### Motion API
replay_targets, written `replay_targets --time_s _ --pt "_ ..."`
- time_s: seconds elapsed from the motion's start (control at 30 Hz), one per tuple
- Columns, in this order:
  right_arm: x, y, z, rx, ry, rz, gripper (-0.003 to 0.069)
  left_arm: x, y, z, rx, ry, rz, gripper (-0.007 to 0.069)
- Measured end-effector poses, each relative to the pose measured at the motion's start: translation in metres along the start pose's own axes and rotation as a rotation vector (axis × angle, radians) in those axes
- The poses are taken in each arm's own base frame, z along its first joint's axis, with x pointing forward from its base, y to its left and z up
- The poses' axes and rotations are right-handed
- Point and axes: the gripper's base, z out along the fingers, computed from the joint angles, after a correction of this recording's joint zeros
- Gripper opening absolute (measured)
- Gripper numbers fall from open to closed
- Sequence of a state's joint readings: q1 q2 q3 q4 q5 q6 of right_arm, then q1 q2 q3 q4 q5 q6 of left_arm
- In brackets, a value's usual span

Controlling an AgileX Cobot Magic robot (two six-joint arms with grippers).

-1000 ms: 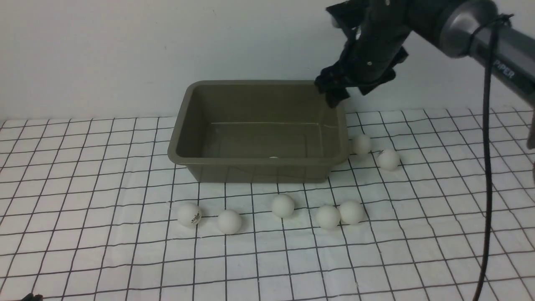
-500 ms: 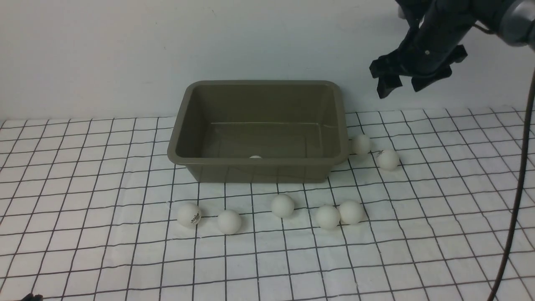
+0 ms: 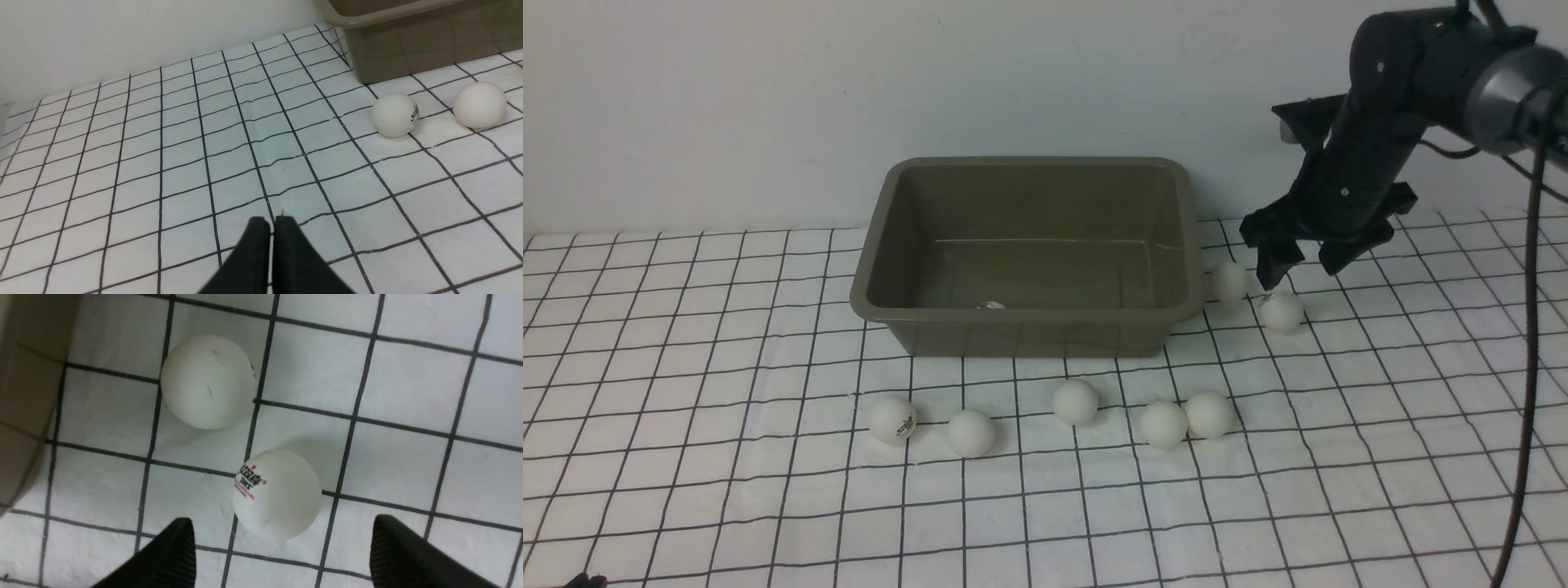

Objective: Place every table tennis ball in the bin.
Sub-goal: Use the right arm to clamp the table tennis ball closest to it

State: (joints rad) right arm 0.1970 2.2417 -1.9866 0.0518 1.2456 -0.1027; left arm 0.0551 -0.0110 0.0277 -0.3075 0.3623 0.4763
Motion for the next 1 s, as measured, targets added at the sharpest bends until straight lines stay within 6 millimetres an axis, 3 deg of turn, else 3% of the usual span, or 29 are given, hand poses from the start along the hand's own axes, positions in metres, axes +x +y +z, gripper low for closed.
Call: replay_targets --time_s 0.7,1.0 --pt "0.004 -0.001 0.050 -0.008 0.081 -0.020 0.0513 0.000 0.000 0.000 0.000 0.000 0.000 -0.0004" --pt "0.002 -0.001 0.050 -0.005 0.054 -0.022 0.0432 0.000 0.000 0.000 0.000 0.000 0.000 -0.0004"
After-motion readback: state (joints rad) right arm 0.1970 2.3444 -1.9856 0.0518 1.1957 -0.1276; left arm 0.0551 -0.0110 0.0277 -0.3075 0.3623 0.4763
